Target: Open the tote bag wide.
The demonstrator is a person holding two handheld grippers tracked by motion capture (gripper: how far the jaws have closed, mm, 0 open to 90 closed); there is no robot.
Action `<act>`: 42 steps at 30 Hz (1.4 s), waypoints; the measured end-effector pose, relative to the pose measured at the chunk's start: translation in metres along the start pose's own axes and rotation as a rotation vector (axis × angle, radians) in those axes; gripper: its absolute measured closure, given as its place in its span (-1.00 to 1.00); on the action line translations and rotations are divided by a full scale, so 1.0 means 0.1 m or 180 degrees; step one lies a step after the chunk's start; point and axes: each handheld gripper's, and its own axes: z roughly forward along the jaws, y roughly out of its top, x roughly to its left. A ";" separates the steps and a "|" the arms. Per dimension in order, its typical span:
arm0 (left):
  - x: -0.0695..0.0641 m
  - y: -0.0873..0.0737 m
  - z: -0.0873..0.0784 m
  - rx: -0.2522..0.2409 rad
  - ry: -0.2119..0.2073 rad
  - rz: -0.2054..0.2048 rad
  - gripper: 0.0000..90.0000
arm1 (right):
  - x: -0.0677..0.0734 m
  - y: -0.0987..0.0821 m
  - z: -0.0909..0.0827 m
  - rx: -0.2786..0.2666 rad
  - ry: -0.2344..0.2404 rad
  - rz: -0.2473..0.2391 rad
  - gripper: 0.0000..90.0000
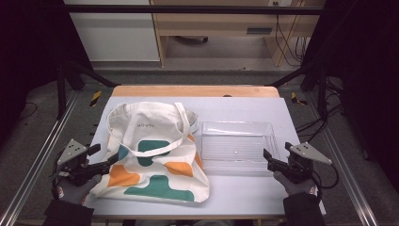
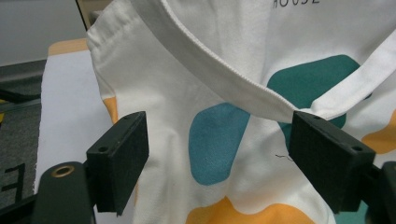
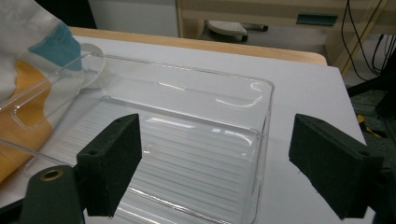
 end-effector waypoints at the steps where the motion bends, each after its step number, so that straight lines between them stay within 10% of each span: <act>1: 0.00 0.01 -0.01 -0.0010 0.0005 -0.0001 -0.55 | 0.01 0.00 0.00 -0.0004 0.0007 0.0001 -0.60; 42: -0.16 0.48 0.01 -0.0343 -0.0030 -0.0028 -0.37 | 0.88 0.64 0.25 -0.0229 0.0609 -0.0179 -0.35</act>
